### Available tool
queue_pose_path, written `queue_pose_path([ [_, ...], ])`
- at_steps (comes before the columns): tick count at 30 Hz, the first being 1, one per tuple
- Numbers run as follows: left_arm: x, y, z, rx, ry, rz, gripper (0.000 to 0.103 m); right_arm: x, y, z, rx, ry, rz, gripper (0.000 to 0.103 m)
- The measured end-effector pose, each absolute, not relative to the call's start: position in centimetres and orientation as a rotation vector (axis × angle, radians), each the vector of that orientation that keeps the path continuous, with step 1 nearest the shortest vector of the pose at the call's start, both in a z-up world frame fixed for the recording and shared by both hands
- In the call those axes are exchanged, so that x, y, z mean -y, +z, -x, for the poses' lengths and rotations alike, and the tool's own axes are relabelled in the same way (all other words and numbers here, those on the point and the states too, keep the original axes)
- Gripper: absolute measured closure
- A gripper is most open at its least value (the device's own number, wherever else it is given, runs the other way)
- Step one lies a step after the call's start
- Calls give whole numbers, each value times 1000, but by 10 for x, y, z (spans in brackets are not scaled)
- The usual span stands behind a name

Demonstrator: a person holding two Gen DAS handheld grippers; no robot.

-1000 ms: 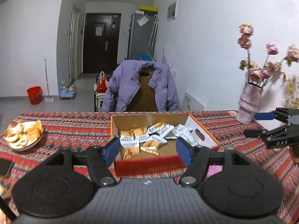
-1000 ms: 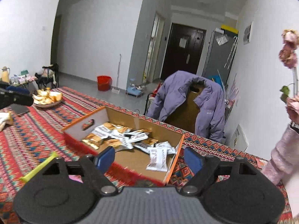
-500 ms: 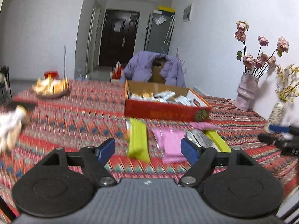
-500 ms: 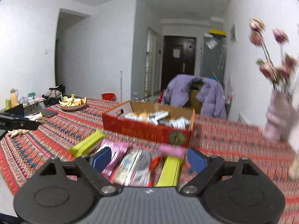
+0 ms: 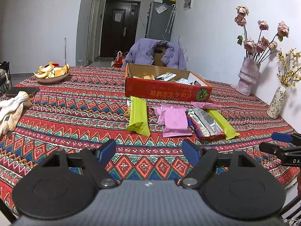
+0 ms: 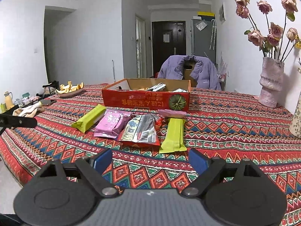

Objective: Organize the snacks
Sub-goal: 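Move both tools back to the snack pile, then grasp a yellow-green bar with the left tool while the right tool grasps a pink packet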

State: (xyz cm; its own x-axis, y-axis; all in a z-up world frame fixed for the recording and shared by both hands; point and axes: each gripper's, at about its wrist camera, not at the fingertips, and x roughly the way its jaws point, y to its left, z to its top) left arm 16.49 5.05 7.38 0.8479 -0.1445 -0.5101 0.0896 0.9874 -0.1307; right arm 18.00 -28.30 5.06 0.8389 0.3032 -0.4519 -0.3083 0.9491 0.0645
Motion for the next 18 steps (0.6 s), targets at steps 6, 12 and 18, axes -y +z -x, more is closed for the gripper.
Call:
queue_pose_path([
  [6, -55, 62, -190, -592, -126, 125, 24, 278, 49, -193, -503, 316, 11, 15],
  [12, -52, 43, -243, -640, -117, 72, 24, 259, 46, -221, -553, 335, 8, 15],
  [18, -48, 31, -321, -654, -97, 19, 42, 229, 47, -261, -595, 386, -8, 18],
])
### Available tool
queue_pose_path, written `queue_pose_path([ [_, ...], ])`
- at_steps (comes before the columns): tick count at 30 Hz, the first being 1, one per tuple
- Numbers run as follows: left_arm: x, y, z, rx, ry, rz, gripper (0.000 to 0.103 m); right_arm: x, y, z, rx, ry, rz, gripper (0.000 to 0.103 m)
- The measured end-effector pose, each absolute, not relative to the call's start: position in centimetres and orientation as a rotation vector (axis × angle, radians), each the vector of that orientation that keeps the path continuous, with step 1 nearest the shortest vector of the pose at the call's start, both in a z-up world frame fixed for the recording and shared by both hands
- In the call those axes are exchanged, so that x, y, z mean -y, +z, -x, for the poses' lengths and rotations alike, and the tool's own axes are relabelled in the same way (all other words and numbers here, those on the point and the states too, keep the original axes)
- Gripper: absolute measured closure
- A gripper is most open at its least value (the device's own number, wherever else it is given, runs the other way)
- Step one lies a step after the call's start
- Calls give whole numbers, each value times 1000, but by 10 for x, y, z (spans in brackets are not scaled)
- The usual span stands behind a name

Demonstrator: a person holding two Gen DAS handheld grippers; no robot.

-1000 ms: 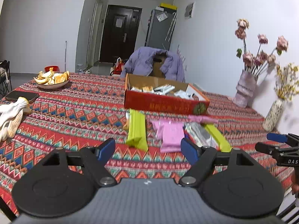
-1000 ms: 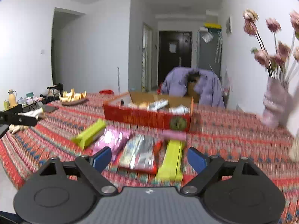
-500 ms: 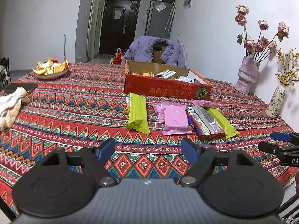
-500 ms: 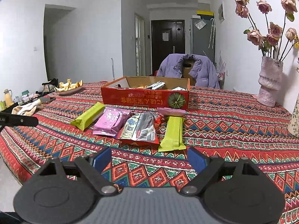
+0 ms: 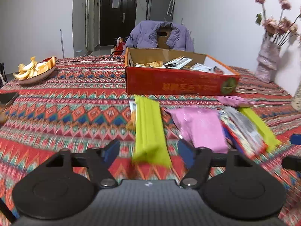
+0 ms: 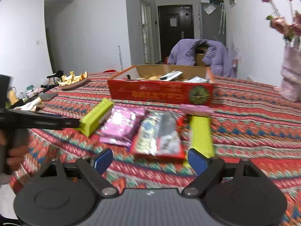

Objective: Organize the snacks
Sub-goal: 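Grasp a yellow-green bar with the left tool while the right tool grasps a pink packet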

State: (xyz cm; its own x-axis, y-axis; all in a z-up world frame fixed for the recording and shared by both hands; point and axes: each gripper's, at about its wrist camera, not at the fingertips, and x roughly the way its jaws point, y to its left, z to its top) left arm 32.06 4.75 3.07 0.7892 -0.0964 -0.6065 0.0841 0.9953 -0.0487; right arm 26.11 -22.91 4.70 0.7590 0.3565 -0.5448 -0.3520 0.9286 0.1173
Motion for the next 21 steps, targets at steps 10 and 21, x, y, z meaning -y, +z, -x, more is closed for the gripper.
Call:
queue_pose_path([
  [10, -45, 10, -377, -706, -113, 23, 60, 163, 37, -342, -629, 481, -50, 34],
  [21, -84, 54, -328, -606, -124, 106, 70, 118, 13, -376, -684, 438, 39, 37],
])
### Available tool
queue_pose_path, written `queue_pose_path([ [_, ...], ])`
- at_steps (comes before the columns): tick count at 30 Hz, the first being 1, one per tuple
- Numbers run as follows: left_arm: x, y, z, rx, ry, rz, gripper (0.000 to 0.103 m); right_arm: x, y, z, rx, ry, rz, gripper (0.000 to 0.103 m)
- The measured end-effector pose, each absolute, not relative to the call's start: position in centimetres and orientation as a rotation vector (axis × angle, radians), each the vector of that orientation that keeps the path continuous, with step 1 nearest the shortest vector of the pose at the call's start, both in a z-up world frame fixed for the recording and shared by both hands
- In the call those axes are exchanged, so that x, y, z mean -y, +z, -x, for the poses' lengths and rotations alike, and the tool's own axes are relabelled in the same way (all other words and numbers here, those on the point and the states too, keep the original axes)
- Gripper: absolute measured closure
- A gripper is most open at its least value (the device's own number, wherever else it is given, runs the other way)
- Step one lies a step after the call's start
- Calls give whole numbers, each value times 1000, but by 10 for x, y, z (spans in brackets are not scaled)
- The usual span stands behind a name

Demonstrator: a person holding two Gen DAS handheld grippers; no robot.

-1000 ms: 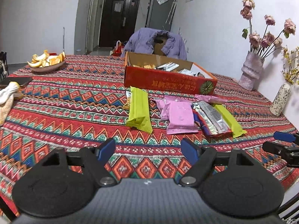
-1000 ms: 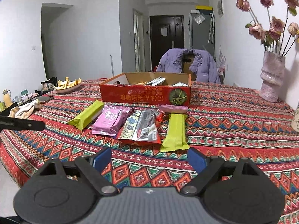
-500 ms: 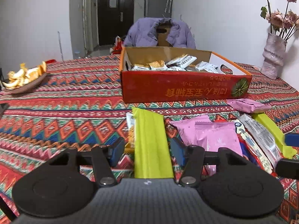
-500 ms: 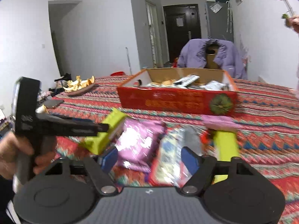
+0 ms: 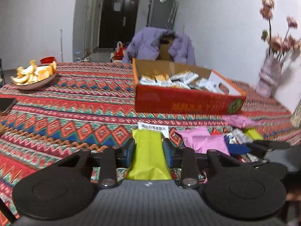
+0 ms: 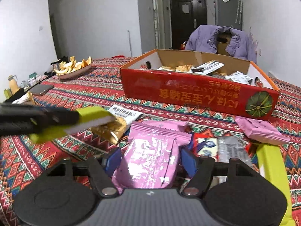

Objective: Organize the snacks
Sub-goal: 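Grasp a yellow-green bar with the left tool while the right tool grasps a pink packet, then lower the bar and pink packet into the box and open both tools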

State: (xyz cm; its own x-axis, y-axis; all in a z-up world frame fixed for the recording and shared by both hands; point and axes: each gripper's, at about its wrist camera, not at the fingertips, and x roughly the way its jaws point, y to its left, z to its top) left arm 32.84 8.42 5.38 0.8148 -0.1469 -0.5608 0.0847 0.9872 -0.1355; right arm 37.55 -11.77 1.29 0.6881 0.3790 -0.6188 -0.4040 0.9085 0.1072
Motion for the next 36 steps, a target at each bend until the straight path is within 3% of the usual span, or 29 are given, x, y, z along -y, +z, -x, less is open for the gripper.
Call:
queue_pose_path([
  [2, -90, 58, -318, -601, -107, 121, 71, 117, 13, -374, -687, 451, 41, 41],
  [3, -92, 59, -314, -598, -96, 123, 88, 118, 14, -372, -687, 455, 44, 41],
  [4, -94, 60, -309, -597, -86, 118, 96, 118, 15, -371, -689, 458, 41, 42],
  [11, -96, 55, -280, -611, -89, 116, 93, 134, 23, -335, -675, 473, -4, 42],
  [12, -94, 50, -277, -622, -88, 114, 82, 138, 25, -329, -671, 475, -12, 42],
  [13, -93, 45, -277, -639, -79, 112, 55, 141, 27, -322, -667, 475, -17, 42],
  [15, -87, 35, -279, -671, -70, 103, 34, 147, 30, -311, -658, 474, -21, 42],
  [20, -78, 13, -293, -726, -40, 117, 36, 158, 35, -290, -649, 470, -4, 42],
  [21, -78, 8, -299, -756, -29, 134, 44, 160, 36, -287, -645, 466, -1, 42],
  [22, -78, 8, -299, -733, -15, 129, 62, 163, 38, -285, -640, 463, 1, 42],
  [25, -74, 12, -300, -734, -34, 108, 70, 171, 42, -280, -625, 450, -1, 42],
  [36, -69, 64, -299, -630, -119, 140, 70, 190, 50, -301, -615, 500, -81, 42],
])
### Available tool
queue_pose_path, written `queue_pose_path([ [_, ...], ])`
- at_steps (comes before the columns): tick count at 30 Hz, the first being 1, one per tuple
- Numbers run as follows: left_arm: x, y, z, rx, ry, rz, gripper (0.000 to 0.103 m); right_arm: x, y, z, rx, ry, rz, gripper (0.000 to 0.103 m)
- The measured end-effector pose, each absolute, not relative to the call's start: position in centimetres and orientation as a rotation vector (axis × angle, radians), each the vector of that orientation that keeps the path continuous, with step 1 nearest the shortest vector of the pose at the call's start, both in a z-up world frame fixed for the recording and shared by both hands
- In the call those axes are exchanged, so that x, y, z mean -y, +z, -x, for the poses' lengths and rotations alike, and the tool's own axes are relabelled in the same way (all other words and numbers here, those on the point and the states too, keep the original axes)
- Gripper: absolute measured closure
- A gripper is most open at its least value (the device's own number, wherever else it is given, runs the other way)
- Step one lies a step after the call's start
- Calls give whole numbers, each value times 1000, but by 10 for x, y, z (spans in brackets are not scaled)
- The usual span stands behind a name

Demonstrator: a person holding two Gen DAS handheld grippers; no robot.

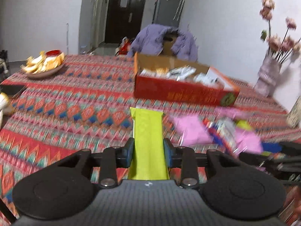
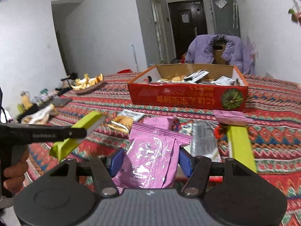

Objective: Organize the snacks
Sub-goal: 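Lower the bar and pink packet into the box and open both tools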

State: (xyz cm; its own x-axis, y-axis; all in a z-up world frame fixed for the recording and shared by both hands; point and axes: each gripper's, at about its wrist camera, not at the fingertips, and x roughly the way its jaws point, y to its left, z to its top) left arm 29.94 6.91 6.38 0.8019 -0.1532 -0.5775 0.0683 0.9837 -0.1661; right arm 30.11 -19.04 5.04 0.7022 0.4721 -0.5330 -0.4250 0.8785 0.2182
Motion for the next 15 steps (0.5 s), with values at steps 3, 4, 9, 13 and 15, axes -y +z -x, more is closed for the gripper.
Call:
queue_pose_path([
  [3, -74, 91, -338, -595, -179, 180, 70, 188, 64, -329, -597, 538, -77, 42],
  [4, -74, 100, -352, -576, -184, 177, 70, 186, 72, -343, -578, 549, -60, 42],
  [9, -61, 135, -441, -491, -160, 125, 70, 176, 111, -437, -521, 566, -32, 42],
  [13, -49, 134, -510, -536, -156, 127, 70, 161, 114, -525, -567, 549, -5, 42],
  [15, -44, 125, -535, -554, -143, 117, 70, 155, 107, -558, -606, 545, -3, 42],
])
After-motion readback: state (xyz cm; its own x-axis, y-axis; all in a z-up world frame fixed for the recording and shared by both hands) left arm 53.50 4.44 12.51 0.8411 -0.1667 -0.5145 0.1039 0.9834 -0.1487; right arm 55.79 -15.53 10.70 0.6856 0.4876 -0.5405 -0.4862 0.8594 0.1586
